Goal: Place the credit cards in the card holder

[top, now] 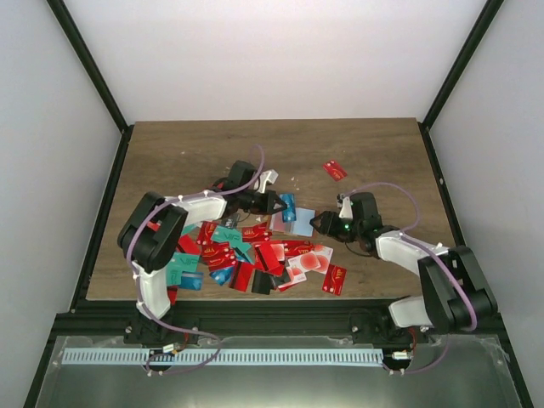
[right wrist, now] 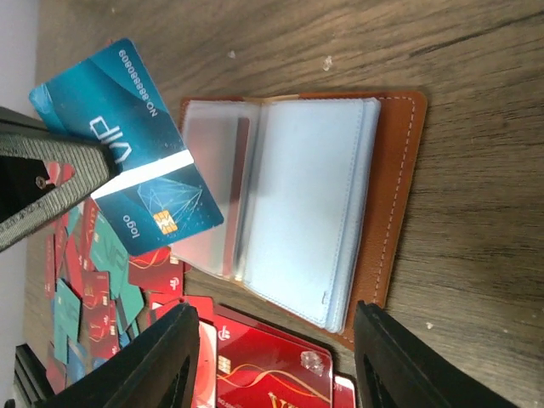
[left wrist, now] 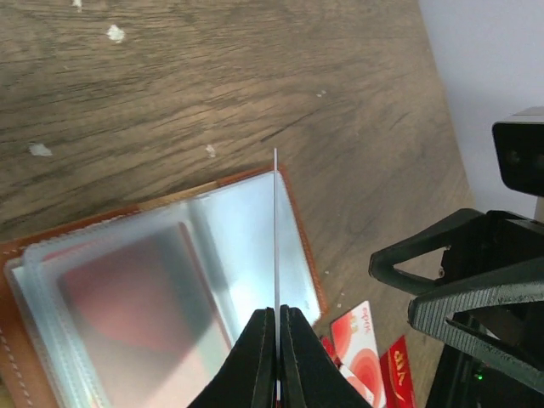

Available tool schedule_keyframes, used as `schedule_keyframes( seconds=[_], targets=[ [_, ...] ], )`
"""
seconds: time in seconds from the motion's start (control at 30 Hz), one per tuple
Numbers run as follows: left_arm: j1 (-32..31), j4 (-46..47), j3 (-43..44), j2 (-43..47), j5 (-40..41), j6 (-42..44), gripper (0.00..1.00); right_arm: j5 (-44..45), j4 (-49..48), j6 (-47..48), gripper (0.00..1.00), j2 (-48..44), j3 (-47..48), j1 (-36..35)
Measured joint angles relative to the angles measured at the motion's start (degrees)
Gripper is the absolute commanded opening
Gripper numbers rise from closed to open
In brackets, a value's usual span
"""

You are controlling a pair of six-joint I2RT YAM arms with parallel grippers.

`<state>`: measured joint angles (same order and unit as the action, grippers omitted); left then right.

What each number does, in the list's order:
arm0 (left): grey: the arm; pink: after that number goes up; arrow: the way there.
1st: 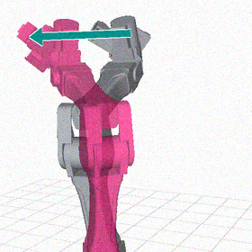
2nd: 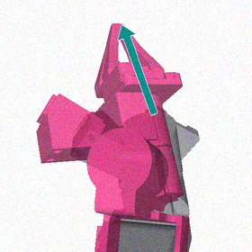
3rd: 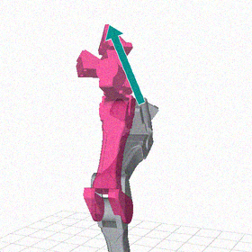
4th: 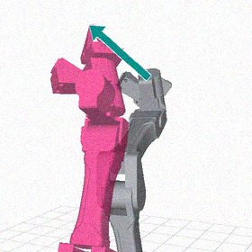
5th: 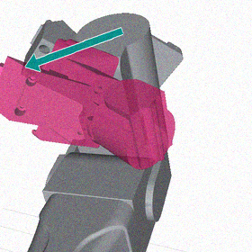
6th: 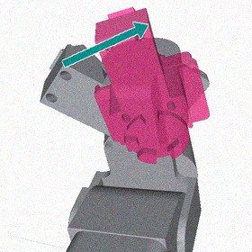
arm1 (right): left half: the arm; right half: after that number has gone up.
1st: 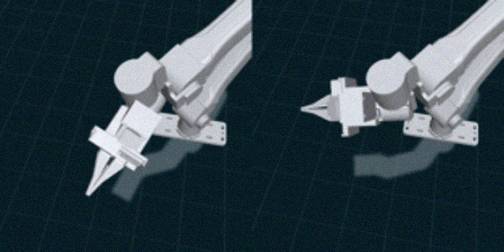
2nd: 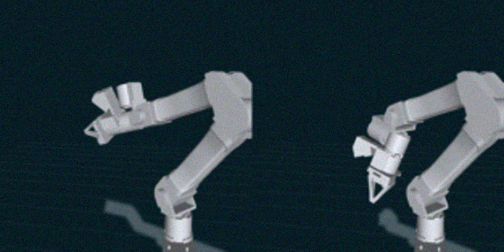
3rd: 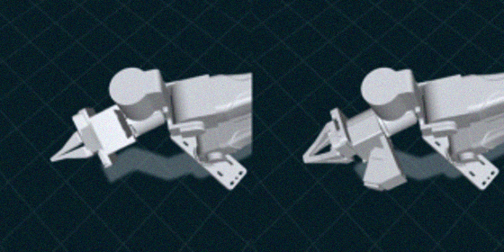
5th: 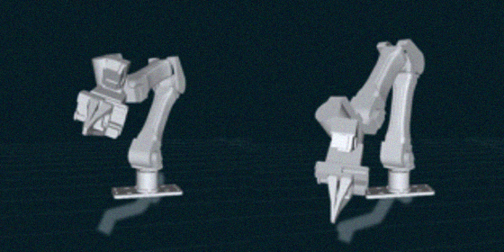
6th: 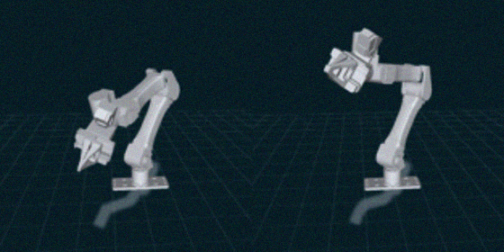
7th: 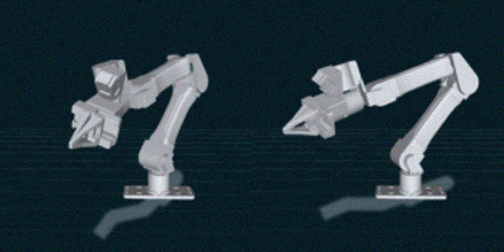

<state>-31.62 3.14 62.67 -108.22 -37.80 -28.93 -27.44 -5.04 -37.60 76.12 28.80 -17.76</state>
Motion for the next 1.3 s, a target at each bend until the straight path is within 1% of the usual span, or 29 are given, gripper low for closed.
schedule_keyframes(
  seconds=[0.1, 0.37, 0.83, 1.03, 1.3],
  targets=[
    [0.3, -1.0, 1.5, -2.0, 0.2, 1.3, 0.04, -0.5, -0.5, 0.5, 0.48, 2.7, 0.6, 0.2],
    [0.3, -3.3, 3.7, -4.8, 1.1, 3.7, 0.04, -1.9, -1.9, 0.9, 0.45, 5.9, 1.5, 1.0],
    [0.3, -5.6, 4.0, -5.0, 3.1, 5.2, 0.04, -3.4, -3.6, 1.0, 0.4, 10.7, 2.2, 1.5],
    [0.3, -5.8, 4.5, -5.3, 2.4, 5.2, 0.04, -4.2, -4.9, 0.9, 0.37, 11.9, 2.7, 1.5],
    [0.0, -5.4, 4.6, -6.2, -0.3, 4.5, 0.04, -5.1, -6.0, 0.9, 0.35, 14.4, 2.7, 1.5]
  ],
)
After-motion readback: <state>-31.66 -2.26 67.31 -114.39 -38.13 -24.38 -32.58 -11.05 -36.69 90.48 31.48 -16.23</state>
